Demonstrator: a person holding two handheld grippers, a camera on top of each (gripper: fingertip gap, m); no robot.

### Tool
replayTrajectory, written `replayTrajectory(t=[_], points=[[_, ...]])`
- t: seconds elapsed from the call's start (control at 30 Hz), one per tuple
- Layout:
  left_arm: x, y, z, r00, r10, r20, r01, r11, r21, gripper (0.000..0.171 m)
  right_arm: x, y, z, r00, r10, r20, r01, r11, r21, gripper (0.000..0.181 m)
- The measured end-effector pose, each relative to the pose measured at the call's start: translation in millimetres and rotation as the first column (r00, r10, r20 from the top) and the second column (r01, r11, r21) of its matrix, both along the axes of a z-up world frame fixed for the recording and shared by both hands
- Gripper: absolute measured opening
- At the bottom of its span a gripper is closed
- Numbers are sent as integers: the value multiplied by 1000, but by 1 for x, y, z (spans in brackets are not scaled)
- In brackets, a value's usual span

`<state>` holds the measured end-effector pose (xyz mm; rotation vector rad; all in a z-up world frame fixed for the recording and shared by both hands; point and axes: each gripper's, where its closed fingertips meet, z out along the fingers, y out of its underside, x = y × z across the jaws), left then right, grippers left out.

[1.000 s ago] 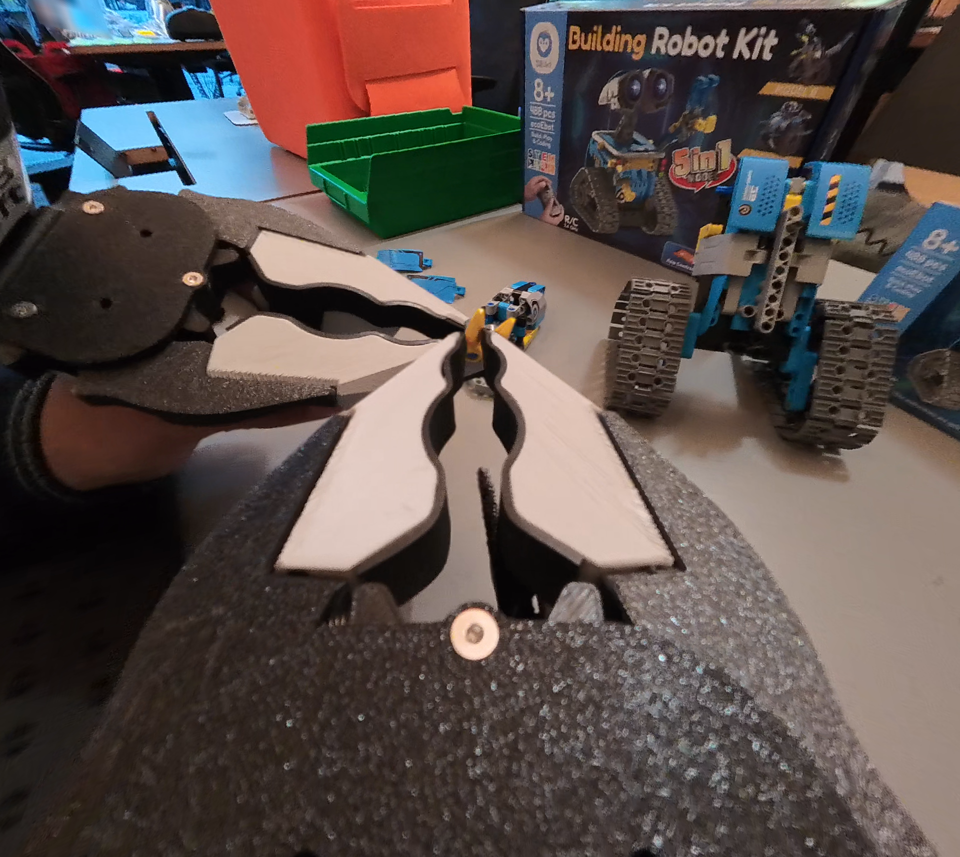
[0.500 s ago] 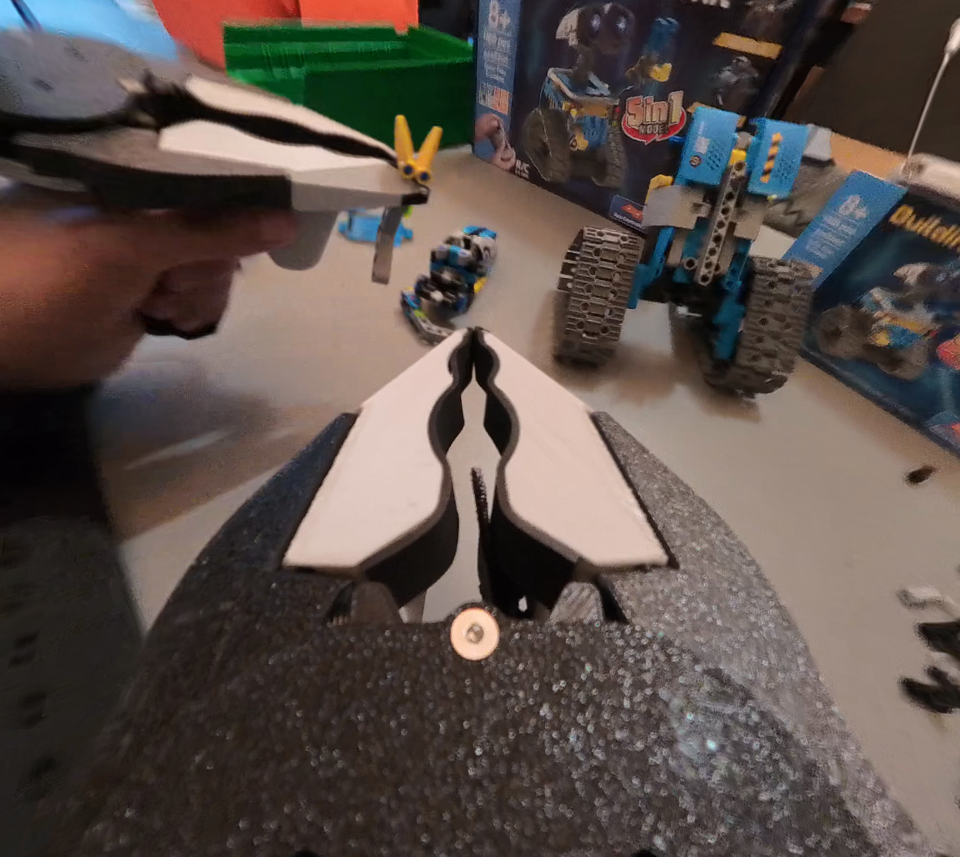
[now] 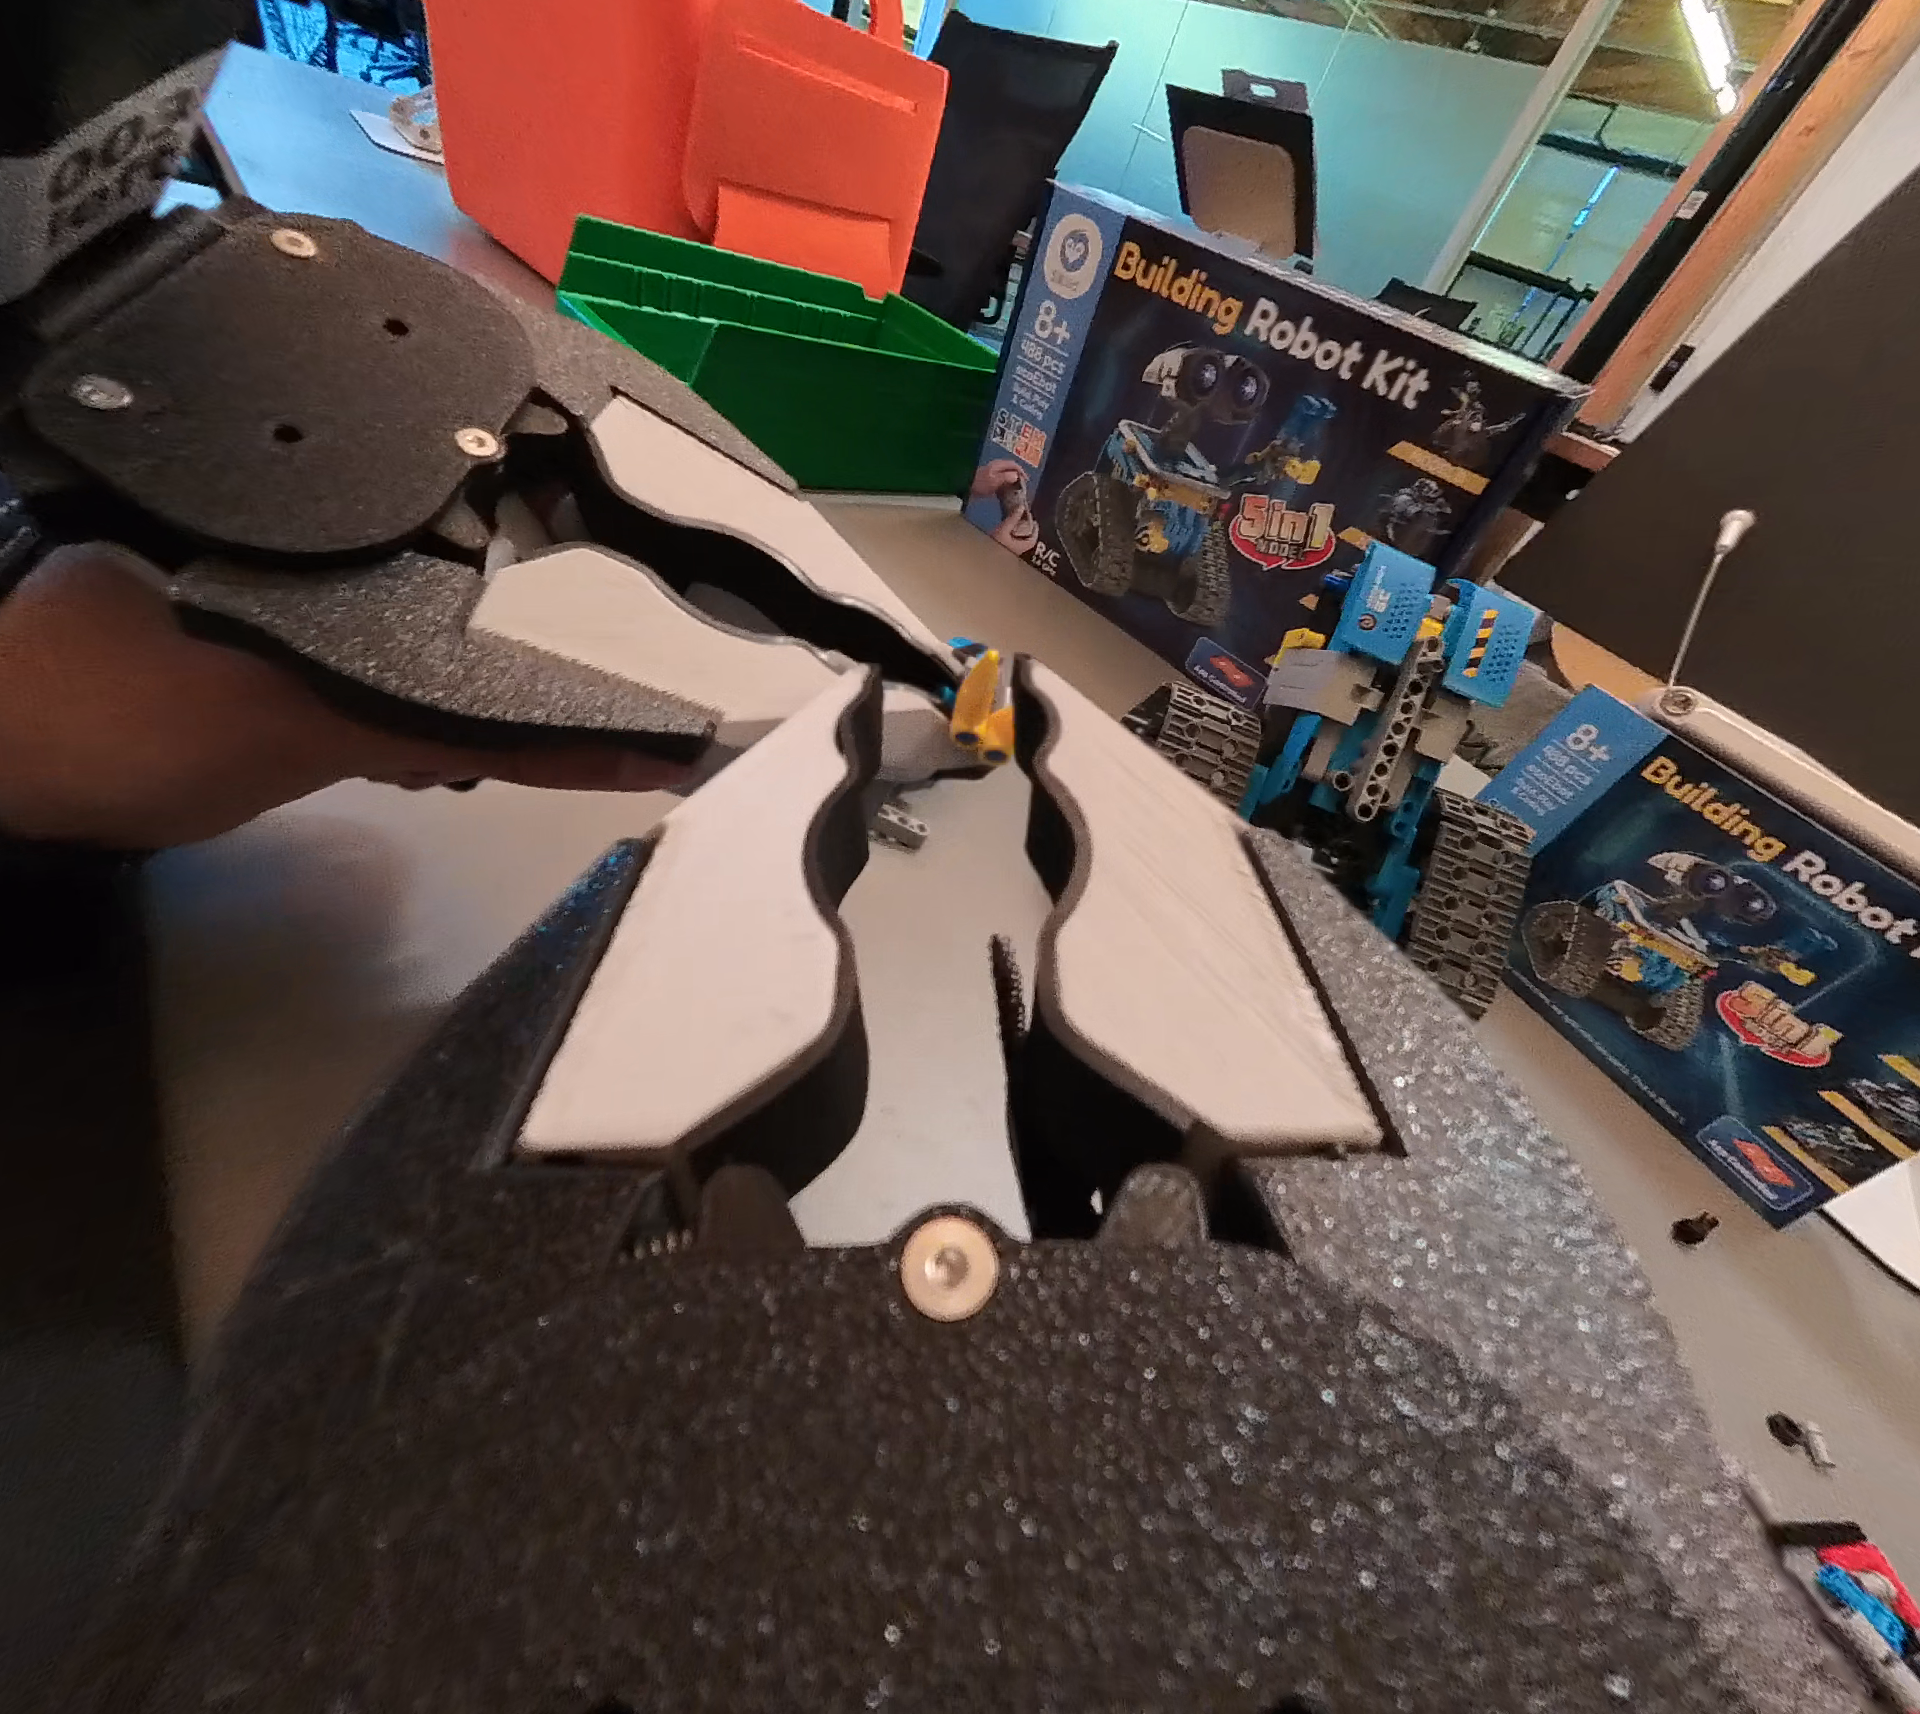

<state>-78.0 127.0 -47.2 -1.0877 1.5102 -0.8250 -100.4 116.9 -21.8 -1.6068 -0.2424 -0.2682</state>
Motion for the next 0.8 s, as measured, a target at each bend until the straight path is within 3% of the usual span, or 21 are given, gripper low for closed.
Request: replayTrajectory(t=[0.23,0.3,0.37,0.5,0.67,0.7,0.73,0.8], points=[[-2,-15,5,998,-62,29,62,998,3,5,5,0,2,1000,-6,-25,6,1000,20,5],[-3,-13,6,998,-49,33,47,998,34,5,3,0,1,995,36,-93,-36,999,5,4],[-2,-12,4,999,-37,17,38,999,-26,5,4,0,-2,987,41,-158,-46,998,-31,3],[1,-11,3,998,-66,21,69,963,-260,5,7,1,-3,998,-50,-47,47,997,-56,3],[3,-9,-1,998,-56,2,54,956,-289,6,10,0,-9,995,-87,-56,81,992,-94,3],[2,6,1,1000,25,16,-19,958,-285,6,10,-1,-13,994,-85,-62,78,990,-116,3],[-5,43,10,985,162,59,-132,929,-346,5,12,-6,-21,994,-100,-52,92,985,-145,3],[-22,100,19,967,237,92,-164,858,-487,5,15,-17,-17,984,-92,-151,77,992,-104,3]])
